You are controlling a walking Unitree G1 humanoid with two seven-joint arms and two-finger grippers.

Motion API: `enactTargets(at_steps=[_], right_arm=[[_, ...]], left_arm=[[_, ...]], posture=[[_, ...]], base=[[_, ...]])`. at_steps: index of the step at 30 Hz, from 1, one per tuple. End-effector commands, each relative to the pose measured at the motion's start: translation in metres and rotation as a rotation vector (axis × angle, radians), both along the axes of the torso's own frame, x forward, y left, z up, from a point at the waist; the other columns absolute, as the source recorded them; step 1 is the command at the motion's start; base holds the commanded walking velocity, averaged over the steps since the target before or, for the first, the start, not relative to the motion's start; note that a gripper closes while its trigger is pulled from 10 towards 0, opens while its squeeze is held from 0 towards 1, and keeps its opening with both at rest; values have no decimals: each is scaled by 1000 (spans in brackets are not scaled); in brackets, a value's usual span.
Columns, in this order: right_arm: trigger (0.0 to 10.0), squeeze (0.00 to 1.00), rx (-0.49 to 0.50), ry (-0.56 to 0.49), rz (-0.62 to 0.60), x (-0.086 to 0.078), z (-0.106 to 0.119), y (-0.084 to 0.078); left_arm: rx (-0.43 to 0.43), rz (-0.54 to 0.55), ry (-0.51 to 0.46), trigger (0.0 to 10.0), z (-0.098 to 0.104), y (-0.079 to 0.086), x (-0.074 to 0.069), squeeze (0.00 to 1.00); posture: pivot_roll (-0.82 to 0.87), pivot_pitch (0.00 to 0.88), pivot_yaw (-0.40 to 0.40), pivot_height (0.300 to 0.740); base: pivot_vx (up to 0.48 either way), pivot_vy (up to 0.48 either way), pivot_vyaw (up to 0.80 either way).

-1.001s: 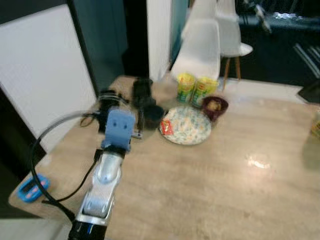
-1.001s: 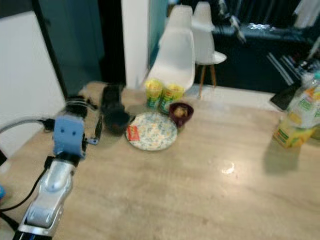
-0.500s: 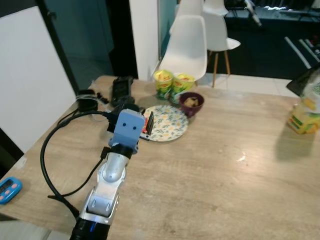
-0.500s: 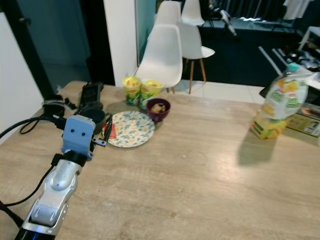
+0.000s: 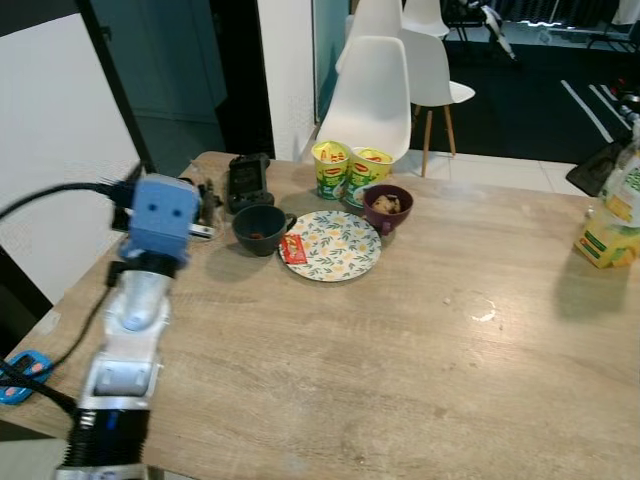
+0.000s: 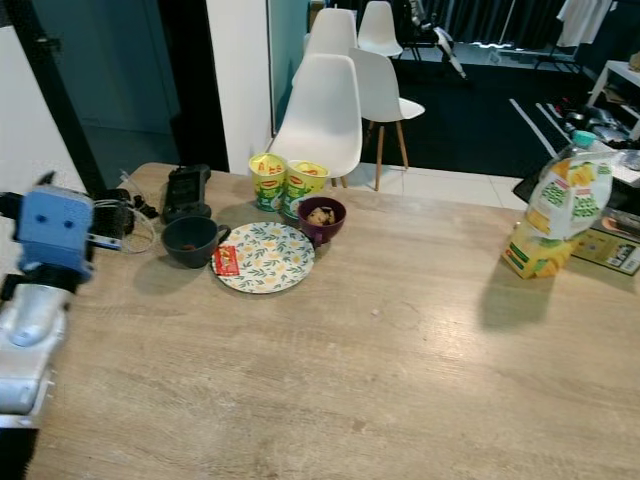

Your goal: Restocking fridge

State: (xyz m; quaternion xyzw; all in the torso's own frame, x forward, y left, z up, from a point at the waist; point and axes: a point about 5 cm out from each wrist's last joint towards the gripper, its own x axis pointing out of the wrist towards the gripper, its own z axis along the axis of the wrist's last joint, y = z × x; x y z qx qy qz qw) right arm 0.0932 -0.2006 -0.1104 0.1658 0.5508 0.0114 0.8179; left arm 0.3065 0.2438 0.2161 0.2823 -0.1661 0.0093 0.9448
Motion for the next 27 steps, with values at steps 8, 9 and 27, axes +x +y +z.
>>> enactTargets(at_steps=[8, 9, 27], right_arm=[[10000, 0, -28, 29, 20, -20, -1, -15], [10000, 0, -27, 30, 19, -22, -1, -16], [10000, 0, -31, 38, 38, -50, 1, -31]], left_arm=[[603, -274, 411, 10000, -28, 24, 18, 0], [608, -285, 434, 10000, -29, 26, 20, 0], [972, -535, 561, 10000, -13, 13, 46, 0]], posture=[[100, 0, -40, 740], [87, 0, -34, 740], [11, 39, -37, 740]], base=[[0, 0, 0], [0, 0, 0], [0, 0, 0]])
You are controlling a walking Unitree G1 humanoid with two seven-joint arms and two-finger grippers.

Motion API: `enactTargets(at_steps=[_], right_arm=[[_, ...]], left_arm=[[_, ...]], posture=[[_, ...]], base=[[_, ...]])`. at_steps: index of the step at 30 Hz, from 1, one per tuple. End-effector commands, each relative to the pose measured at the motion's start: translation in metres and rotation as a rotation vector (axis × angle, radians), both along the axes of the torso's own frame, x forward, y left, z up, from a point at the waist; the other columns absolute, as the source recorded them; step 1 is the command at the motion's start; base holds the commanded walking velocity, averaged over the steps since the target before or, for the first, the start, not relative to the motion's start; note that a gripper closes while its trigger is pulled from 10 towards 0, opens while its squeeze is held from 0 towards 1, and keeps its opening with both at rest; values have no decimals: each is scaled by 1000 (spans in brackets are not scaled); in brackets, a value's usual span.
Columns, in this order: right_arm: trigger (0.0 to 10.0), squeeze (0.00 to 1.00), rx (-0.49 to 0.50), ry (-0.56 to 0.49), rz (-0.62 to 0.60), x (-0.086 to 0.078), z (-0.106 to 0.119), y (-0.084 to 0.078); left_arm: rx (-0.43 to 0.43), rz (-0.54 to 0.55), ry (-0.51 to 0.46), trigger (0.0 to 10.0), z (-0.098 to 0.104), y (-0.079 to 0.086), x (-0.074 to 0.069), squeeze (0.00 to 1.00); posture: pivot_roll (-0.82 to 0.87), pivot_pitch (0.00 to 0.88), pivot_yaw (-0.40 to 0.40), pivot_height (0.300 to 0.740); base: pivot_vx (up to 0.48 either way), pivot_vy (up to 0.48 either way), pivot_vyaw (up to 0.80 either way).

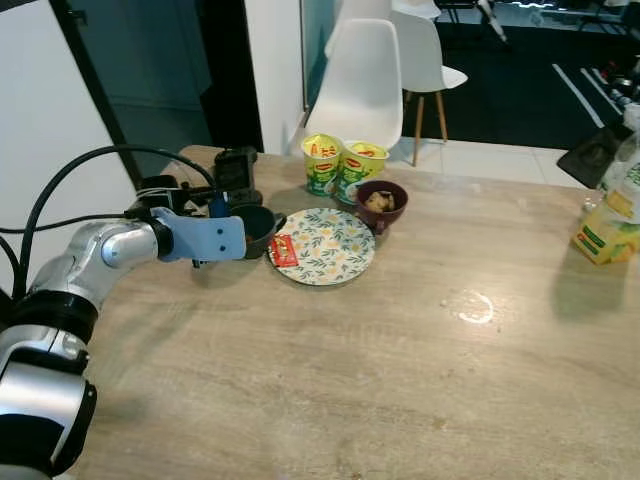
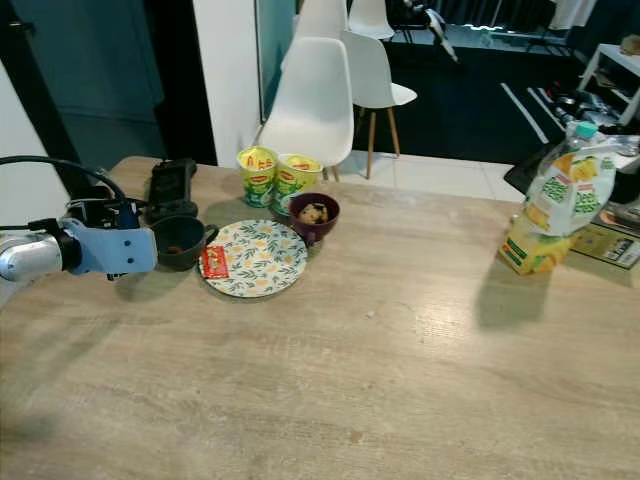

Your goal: Restocking fridge

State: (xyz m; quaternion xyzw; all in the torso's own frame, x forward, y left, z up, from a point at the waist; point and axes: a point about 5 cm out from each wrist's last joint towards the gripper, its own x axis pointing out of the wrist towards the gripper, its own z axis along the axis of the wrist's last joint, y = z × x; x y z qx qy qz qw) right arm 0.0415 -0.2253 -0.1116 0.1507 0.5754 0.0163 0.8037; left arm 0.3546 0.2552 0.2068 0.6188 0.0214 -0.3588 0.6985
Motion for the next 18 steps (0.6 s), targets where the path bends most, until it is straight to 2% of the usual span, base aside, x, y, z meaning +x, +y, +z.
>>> enactTargets(at_steps=[1, 7, 9, 18], right_arm=[[10000, 0, -17, -21, 6, 3, 2, -7], [10000, 0, -9, -41, 25, 3, 4, -9], [10000, 0, -11, -33, 31, -1, 4, -10], [10000, 0, -18, -26, 35, -8, 6, -18]], left_arm=[[34, -24, 73, 10000, -5, 2, -3, 0], [80, -17, 221, 10000, -14, 11, -7, 0], [96, 0, 244, 10000, -11, 14, -6, 0], [157, 96, 202, 10000, -6, 26, 0, 0]], posture=[[11, 39, -37, 740], [-9, 54, -45, 740], [-11, 57, -48, 740], [-32, 77, -51, 740]], base=[[0, 0, 0], [0, 0, 0], [0, 0, 0], [0, 0, 0]])
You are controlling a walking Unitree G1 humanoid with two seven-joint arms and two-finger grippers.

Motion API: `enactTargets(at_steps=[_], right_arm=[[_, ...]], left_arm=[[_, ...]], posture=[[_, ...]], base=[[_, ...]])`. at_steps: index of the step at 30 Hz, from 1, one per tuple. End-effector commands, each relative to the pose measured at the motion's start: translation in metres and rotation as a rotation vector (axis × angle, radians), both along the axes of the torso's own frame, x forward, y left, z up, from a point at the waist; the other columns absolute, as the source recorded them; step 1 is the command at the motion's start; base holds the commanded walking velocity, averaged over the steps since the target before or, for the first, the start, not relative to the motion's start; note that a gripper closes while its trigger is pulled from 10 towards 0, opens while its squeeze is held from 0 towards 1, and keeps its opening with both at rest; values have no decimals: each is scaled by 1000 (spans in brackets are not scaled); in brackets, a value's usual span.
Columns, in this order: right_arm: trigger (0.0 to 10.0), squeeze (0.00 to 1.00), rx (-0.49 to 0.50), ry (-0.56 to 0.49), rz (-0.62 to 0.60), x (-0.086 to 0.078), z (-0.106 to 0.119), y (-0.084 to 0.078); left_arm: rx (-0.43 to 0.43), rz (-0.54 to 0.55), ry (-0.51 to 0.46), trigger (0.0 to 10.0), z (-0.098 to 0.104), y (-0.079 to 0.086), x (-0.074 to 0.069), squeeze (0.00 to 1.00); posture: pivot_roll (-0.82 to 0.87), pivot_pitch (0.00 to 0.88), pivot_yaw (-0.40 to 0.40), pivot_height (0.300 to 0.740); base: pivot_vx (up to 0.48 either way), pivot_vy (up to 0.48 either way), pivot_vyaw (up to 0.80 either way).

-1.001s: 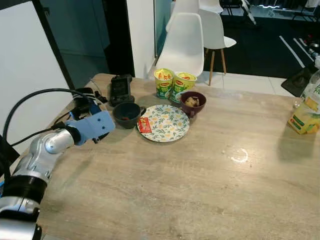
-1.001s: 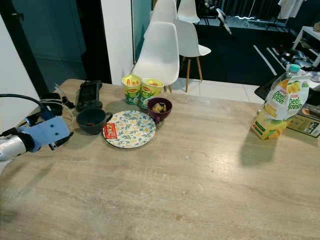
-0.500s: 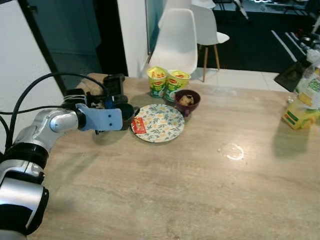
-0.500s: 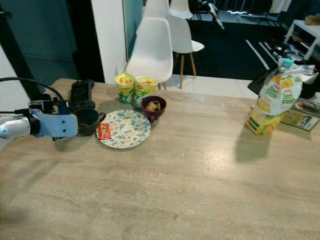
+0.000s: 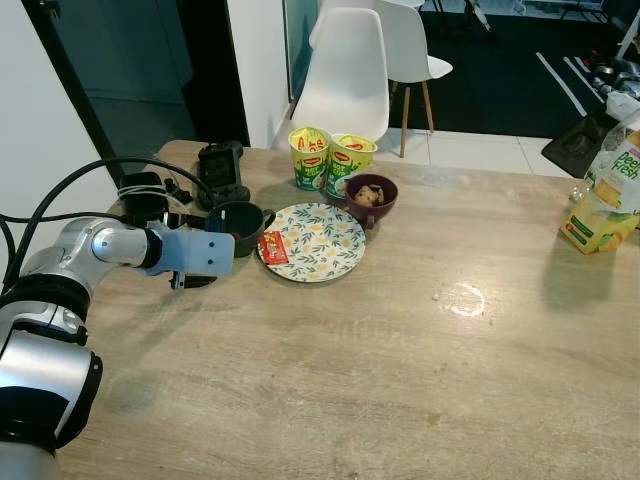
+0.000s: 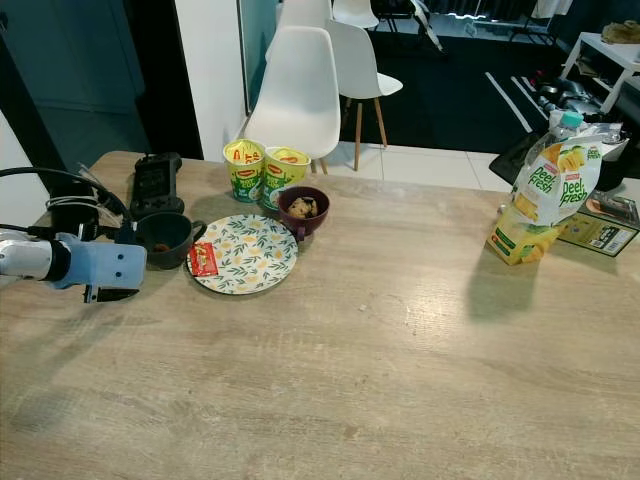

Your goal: Restocking fridge

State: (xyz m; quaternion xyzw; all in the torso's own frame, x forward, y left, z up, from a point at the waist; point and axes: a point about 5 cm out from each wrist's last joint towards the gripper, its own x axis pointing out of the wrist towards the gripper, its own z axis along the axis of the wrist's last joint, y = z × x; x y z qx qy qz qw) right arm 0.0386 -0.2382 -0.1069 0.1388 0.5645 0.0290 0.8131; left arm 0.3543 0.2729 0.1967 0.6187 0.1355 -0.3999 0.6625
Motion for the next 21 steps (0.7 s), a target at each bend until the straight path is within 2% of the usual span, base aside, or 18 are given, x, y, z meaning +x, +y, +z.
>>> enactTargets(at_steps=[1, 12, 16, 21], right_arm=[[10000, 0, -11, 6, 5, -5, 1, -5], [10000, 0, -18, 12, 1, -17, 3, -12], [10000, 0, -19, 14, -2, -22, 4, -15], [10000, 0, -19, 2, -1, -22, 5, -16]], left_arm=[[36, 34, -12, 10000, 4, 8, 0, 0], [52, 37, -69, 10000, 1, 2, 6, 0], [42, -4, -98, 10000, 0, -12, 11, 0], [61, -53, -68, 10000, -10, -22, 11, 0]], posture=[[-32, 77, -51, 740], [-71, 92, -47, 740], [-89, 95, -45, 740], [-101, 97, -43, 740]], base=[[0, 0, 0], [0, 0, 0], [0, 0, 0], [0, 0, 0]])
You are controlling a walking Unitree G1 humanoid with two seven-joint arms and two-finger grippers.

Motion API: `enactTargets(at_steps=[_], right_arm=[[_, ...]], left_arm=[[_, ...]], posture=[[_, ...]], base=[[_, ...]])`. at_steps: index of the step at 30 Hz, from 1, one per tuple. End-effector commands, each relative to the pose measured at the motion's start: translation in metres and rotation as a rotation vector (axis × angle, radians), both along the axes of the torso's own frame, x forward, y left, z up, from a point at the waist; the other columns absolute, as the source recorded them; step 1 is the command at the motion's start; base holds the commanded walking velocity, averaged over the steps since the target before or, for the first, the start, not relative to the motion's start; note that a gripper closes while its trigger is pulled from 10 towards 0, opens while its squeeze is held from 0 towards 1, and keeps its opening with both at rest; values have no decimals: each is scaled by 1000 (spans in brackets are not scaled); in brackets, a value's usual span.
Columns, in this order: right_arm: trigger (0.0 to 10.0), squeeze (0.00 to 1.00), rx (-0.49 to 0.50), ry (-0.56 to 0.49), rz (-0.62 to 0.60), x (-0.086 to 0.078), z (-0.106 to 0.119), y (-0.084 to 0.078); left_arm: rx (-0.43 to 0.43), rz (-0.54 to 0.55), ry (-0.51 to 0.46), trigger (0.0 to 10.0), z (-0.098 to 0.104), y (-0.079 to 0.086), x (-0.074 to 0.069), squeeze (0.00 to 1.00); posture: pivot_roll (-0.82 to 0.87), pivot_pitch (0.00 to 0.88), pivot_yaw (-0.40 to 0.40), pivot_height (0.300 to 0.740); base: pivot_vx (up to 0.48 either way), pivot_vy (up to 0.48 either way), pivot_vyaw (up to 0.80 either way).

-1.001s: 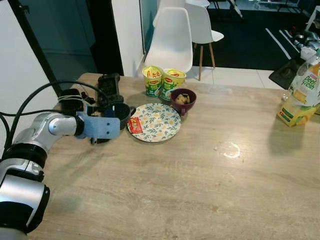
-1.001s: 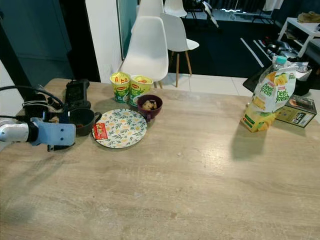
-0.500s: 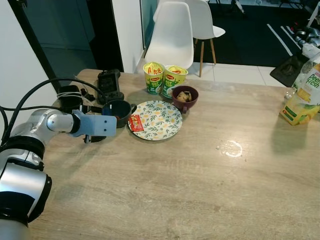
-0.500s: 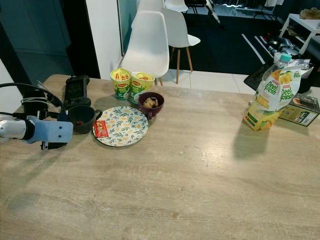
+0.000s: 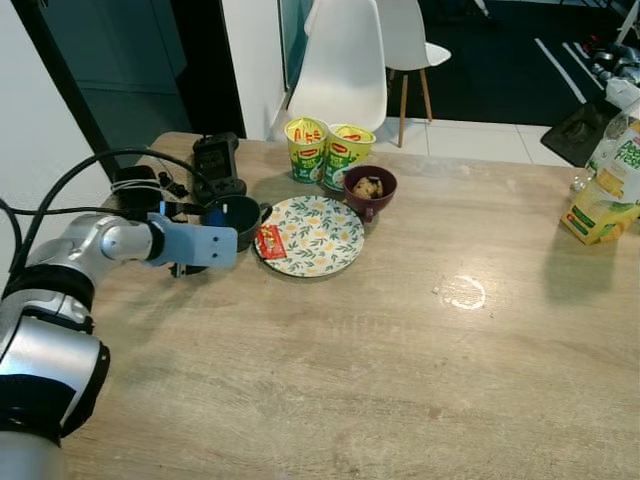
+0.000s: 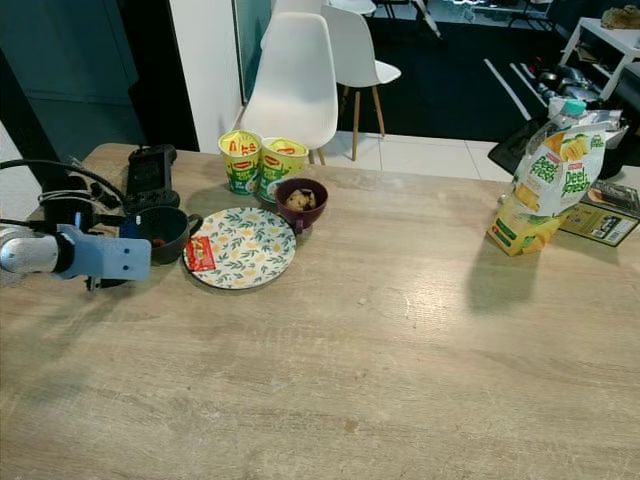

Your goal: Restocking fridge

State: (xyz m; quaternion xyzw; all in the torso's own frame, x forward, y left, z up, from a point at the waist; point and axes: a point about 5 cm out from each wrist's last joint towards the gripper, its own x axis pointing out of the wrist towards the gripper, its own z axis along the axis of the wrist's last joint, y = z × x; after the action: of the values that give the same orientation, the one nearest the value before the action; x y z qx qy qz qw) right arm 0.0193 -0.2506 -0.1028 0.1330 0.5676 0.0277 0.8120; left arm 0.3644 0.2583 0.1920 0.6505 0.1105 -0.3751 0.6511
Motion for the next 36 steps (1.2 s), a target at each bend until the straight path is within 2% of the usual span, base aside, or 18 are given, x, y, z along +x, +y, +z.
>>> enactTargets(at_steps=[1, 5, 7, 30, 35, 36], right_arm=[[10000, 0, -8, -6, -7, -2, 2, -4], [10000, 0, -8, -11, -4, -1, 2, -4], [10000, 0, -8, -13, -3, -1, 2, -4], [10000, 0, -2, -23, 5, 5, 2, -2], [10000, 0, -1, -27, 7, 10, 1, -1], [10000, 0, -1, -28, 8, 11, 1, 0]], left_arm=[[24, -41, 20, 10000, -7, -9, 0, 0], [29, -52, 36, 10000, -11, -12, 0, 0], [46, -60, 44, 0, -14, -12, -1, 0], [48, -46, 49, 0, -12, -7, -2, 0], [38, -58, 126, 0, -14, -6, -6, 0], [53, -61, 175, 39, -17, -3, -9, 0]], posture=[[-101, 98, -43, 740], [-105, 102, -43, 740], [-104, 100, -42, 740], [-89, 85, -48, 740], [-81, 78, -49, 740], [-76, 70, -49, 740]], base=[[0, 0, 0], [0, 0, 0], [0, 0, 0], [0, 0, 0], [0, 0, 0], [0, 0, 0]])
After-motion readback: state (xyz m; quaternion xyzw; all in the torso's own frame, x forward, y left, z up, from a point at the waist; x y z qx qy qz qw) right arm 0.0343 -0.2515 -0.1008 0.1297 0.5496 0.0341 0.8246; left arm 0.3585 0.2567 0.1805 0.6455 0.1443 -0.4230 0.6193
